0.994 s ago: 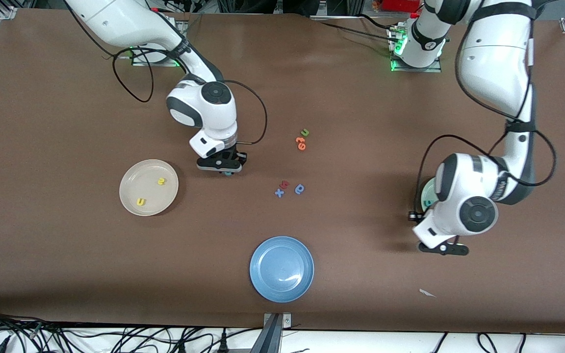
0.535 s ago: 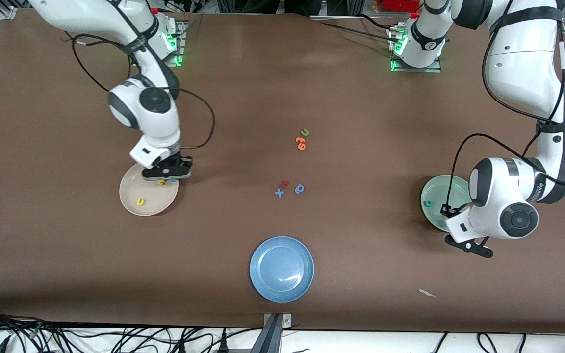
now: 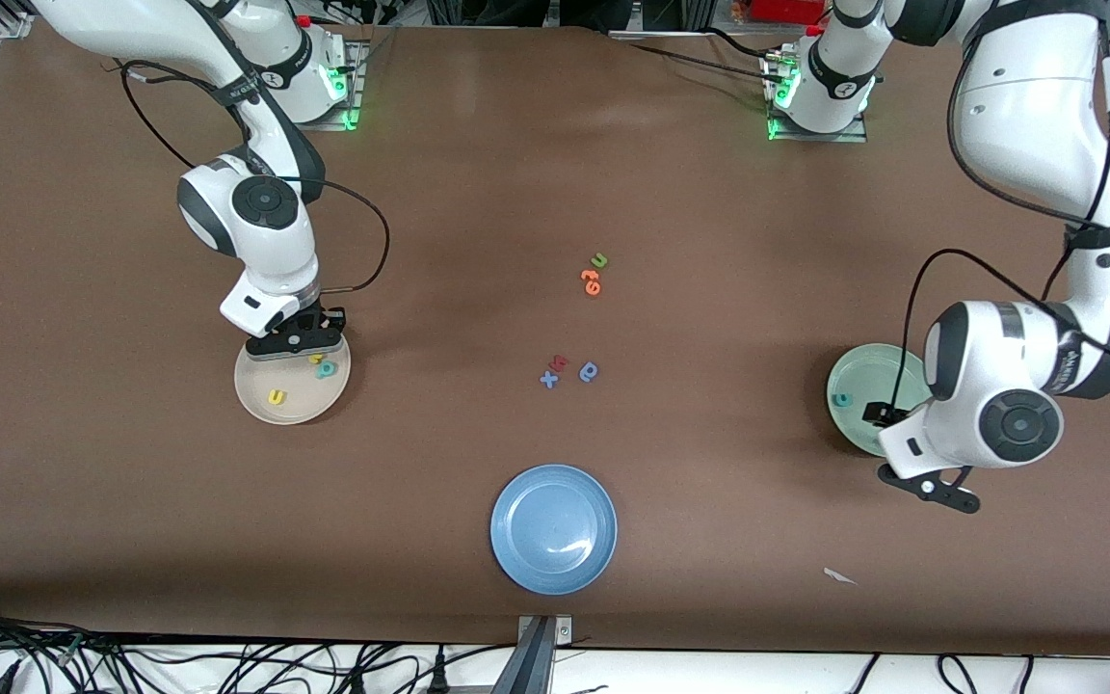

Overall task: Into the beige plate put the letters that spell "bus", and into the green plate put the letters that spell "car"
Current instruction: 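Place the r on the green plate while the right gripper places d on beige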

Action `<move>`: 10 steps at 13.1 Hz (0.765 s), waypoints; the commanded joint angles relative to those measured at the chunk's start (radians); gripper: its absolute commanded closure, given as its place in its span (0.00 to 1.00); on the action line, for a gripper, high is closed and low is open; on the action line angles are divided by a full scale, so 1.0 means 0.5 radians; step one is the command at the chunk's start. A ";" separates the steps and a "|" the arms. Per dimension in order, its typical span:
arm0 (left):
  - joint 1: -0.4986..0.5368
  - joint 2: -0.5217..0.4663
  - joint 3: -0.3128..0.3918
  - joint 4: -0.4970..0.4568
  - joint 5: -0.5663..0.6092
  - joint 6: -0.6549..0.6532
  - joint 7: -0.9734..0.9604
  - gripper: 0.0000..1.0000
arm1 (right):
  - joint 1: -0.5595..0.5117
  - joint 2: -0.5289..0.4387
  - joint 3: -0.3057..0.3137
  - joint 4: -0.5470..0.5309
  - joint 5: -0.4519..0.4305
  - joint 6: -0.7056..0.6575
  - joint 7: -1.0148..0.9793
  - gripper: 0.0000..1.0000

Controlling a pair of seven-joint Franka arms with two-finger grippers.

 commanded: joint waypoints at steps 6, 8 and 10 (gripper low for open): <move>-0.022 -0.195 -0.016 0.107 -0.154 -0.259 -0.667 0.00 | -0.021 -0.059 0.023 -0.012 0.097 -0.049 -0.016 0.00; 0.030 -0.198 -0.016 0.166 -0.278 -0.330 -0.735 0.00 | -0.021 -0.059 0.176 0.152 0.324 -0.379 -0.019 0.00; 0.011 -0.198 -0.016 0.172 -0.272 -0.342 -0.744 0.00 | -0.015 -0.050 0.213 0.392 0.498 -0.711 -0.126 0.00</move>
